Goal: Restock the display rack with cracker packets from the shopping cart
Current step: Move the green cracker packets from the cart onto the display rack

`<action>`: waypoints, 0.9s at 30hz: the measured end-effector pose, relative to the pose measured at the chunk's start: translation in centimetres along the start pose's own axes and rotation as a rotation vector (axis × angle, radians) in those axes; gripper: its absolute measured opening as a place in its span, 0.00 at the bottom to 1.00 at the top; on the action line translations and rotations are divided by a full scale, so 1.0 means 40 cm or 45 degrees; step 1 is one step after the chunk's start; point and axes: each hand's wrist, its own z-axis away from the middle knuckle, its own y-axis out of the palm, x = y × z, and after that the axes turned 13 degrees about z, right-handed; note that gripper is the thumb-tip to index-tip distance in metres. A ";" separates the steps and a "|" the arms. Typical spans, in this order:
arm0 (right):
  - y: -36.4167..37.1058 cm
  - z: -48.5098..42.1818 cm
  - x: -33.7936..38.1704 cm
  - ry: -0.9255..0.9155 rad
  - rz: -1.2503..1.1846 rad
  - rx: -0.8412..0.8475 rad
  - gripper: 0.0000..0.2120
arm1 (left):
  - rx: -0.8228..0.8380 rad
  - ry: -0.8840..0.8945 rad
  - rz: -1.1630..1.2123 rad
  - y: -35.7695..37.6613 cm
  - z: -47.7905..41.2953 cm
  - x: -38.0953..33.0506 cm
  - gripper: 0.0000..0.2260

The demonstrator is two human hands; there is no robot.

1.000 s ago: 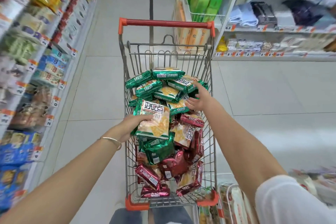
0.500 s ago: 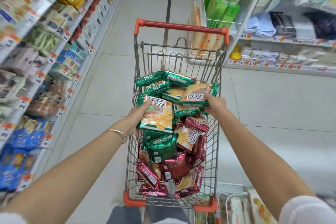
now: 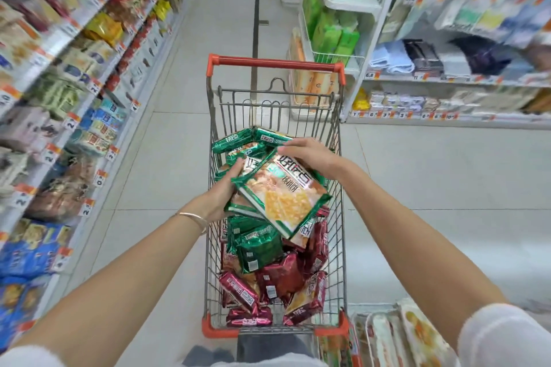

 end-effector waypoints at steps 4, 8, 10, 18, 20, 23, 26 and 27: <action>0.075 -0.005 0.059 -0.152 0.178 -0.074 0.14 | 0.117 -0.010 -0.007 0.002 0.043 -0.009 0.35; 0.113 0.036 0.074 -0.185 0.253 -0.205 0.17 | 0.218 -0.027 -0.067 -0.007 0.090 0.011 0.21; 0.119 0.080 0.069 -0.132 0.126 -0.354 0.22 | 0.209 -0.002 -0.050 -0.015 0.111 0.019 0.22; 0.247 0.285 0.014 0.311 -0.666 -0.002 0.42 | 0.259 0.083 -0.051 -0.039 0.229 0.051 0.22; 0.307 0.335 0.013 0.324 -0.711 -0.116 0.42 | 0.276 0.082 -0.091 -0.034 0.271 0.079 0.22; 0.395 0.426 0.021 0.363 -0.800 -0.373 0.29 | 0.336 0.077 -0.243 -0.019 0.334 0.129 0.24; 0.470 0.533 0.019 0.404 -0.961 -0.579 0.28 | 0.473 0.013 -0.481 0.022 0.406 0.180 0.21; 0.491 0.573 0.021 0.428 -1.006 -0.642 0.30 | 0.541 -0.014 -0.562 0.043 0.430 0.200 0.23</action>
